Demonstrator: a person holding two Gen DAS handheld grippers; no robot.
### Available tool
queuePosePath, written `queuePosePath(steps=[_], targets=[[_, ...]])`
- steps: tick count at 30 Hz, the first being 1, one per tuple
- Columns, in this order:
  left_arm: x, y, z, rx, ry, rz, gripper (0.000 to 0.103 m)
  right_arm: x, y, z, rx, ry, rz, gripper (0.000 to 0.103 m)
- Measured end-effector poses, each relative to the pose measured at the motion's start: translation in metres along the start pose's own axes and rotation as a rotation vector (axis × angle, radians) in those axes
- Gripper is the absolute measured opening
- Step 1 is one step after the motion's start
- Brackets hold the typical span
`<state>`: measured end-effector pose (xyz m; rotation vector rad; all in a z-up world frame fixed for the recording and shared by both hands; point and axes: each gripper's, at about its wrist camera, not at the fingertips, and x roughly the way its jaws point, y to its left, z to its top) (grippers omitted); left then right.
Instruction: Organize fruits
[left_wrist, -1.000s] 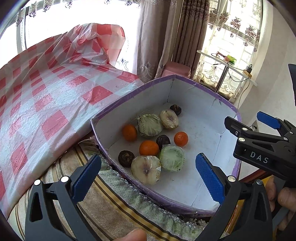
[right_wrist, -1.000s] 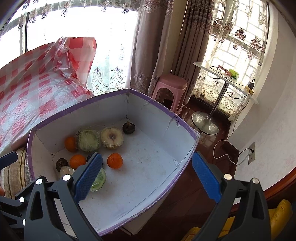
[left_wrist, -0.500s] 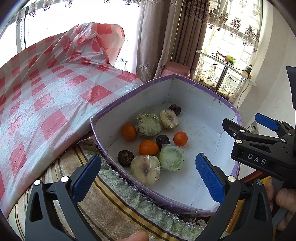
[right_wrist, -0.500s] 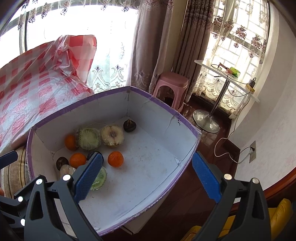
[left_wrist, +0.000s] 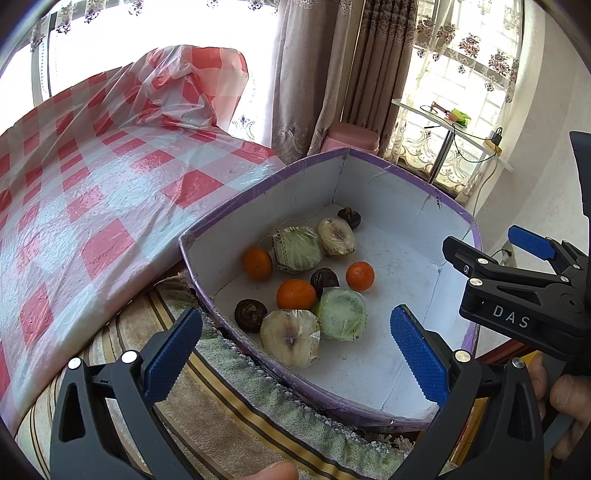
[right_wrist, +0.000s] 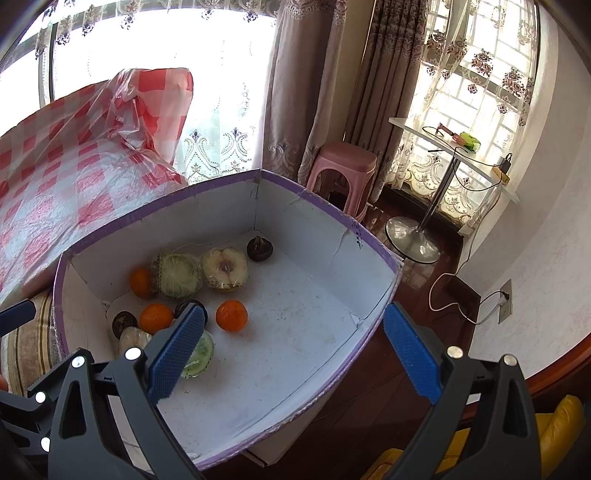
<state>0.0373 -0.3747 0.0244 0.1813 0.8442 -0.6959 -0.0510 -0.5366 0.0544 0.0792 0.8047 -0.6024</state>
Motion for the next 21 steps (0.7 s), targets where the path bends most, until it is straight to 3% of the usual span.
queuePosePath(steps=[21], targets=[[0.0003, -0.0002, 0.0004, -0.001, 0.000, 0.001, 0.099, 0.0022, 0.0006, -0.0016, 0.002, 0.005, 0.001, 0.098]])
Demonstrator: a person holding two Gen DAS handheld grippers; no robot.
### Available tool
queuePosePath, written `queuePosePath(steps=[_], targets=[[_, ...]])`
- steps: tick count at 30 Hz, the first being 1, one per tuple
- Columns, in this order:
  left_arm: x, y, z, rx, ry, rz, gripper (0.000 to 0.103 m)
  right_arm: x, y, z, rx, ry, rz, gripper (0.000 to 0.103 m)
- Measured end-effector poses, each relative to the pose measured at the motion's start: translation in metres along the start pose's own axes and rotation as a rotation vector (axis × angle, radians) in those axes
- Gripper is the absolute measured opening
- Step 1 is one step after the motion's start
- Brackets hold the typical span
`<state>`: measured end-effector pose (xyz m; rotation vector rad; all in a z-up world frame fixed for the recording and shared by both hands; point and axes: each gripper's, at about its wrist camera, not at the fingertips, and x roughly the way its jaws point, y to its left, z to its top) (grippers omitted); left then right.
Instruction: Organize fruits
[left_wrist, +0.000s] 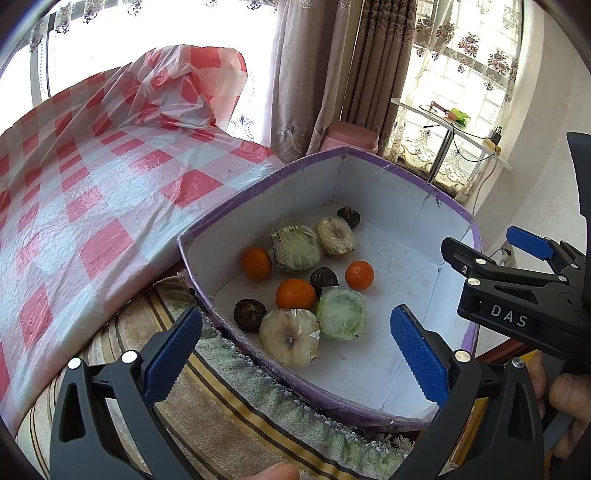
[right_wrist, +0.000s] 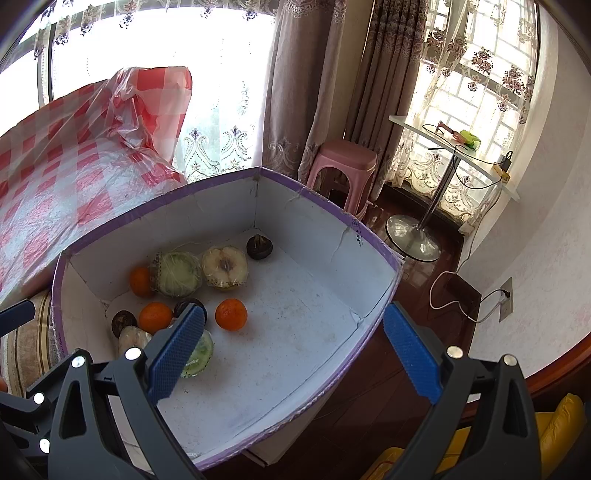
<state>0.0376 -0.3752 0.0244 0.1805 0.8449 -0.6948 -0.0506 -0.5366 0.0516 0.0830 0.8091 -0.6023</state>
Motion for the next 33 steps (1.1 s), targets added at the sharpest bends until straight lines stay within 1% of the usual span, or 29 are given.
queuePosePath(steps=[28, 33], targets=[[0.0008, 0.0002, 0.0009, -0.001, 0.000, 0.000, 0.099, 0.0013, -0.0006, -0.0051, 0.003, 0.004, -0.003, 0.098], [-0.0002, -0.0039, -0.0011, 0.012, -0.004, -0.010, 0.099, 0.0013, -0.0008, -0.0061, 0.004, 0.005, -0.005, 0.098]])
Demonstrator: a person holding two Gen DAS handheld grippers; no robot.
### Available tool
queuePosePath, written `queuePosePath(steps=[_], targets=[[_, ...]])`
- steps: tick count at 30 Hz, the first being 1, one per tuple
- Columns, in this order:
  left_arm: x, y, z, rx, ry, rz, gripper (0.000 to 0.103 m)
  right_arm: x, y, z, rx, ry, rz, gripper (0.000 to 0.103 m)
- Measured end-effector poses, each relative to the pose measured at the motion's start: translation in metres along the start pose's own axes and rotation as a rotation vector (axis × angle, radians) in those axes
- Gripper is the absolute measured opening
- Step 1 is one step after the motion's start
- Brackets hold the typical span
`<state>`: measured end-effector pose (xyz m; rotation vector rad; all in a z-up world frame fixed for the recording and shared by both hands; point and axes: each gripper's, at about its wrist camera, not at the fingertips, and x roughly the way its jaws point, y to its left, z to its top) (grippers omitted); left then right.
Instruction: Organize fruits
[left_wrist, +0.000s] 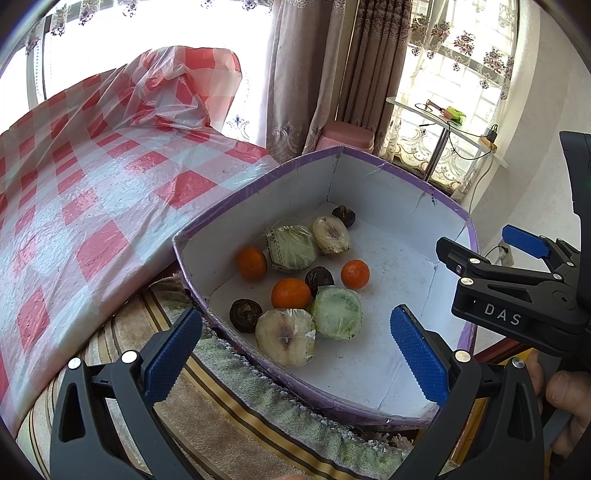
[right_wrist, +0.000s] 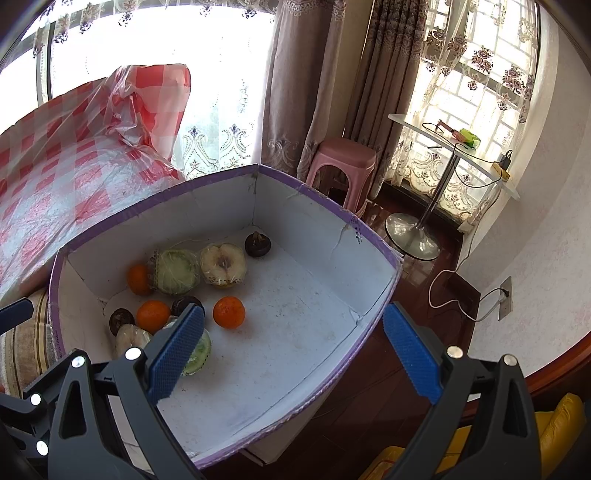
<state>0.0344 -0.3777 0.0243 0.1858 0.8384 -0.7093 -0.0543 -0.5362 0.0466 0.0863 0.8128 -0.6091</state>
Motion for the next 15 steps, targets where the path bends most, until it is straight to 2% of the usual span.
queuePosePath(steps=[5, 8, 10, 12, 15], targets=[[0.001, -0.009, -0.002, 0.029, 0.010, -0.018, 0.099, 0.000, -0.001, -0.004, 0.008, 0.007, -0.002, 0.098], [-0.006, -0.001, 0.001, -0.006, 0.020, -0.067, 0.099, -0.003, 0.000, -0.002, 0.007, 0.002, -0.002, 0.098], [-0.021, 0.012, 0.001, -0.045, 0.002, -0.070, 0.099, -0.009, 0.004, 0.001, 0.002, -0.016, 0.005, 0.098], [-0.042, 0.029, -0.003, -0.080, -0.023, -0.033, 0.099, -0.018, 0.013, 0.004, -0.005, -0.034, 0.048, 0.098], [-0.083, 0.064, -0.024, -0.142, -0.071, 0.080, 0.099, -0.036, 0.044, 0.009, -0.041, -0.053, 0.161, 0.101]])
